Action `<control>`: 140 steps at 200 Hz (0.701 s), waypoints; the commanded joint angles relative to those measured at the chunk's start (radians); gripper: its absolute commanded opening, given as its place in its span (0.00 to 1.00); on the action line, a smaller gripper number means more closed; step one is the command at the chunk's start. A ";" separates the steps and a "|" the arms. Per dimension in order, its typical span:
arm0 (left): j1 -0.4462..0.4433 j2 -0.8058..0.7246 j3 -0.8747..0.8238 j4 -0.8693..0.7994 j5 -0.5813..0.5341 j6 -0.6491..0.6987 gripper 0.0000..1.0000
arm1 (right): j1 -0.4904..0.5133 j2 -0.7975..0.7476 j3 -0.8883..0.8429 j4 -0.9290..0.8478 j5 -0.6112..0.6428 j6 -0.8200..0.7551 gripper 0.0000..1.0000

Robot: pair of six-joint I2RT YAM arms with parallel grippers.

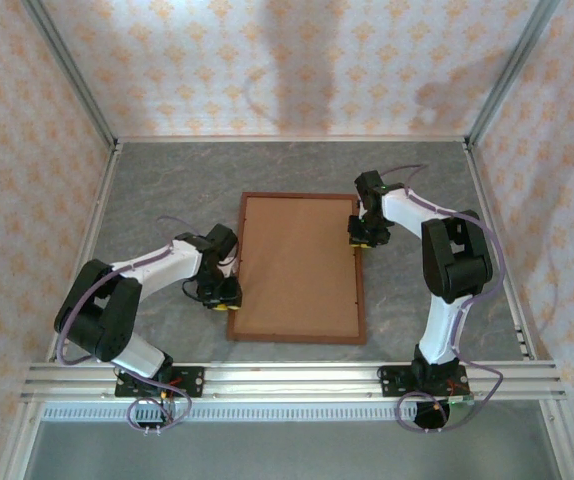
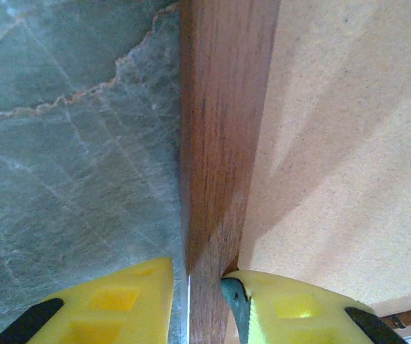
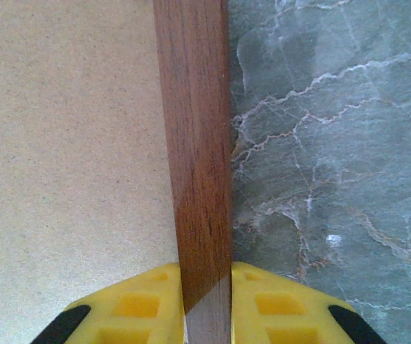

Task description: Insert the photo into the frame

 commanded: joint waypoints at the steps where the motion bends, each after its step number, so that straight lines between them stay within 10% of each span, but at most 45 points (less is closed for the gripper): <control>1: -0.034 0.050 -0.016 0.092 -0.035 -0.021 0.31 | 0.009 0.074 -0.014 0.044 -0.006 -0.011 0.19; 140: -0.110 0.098 0.023 0.094 -0.104 -0.024 0.34 | 0.010 0.080 -0.012 0.042 -0.007 -0.011 0.19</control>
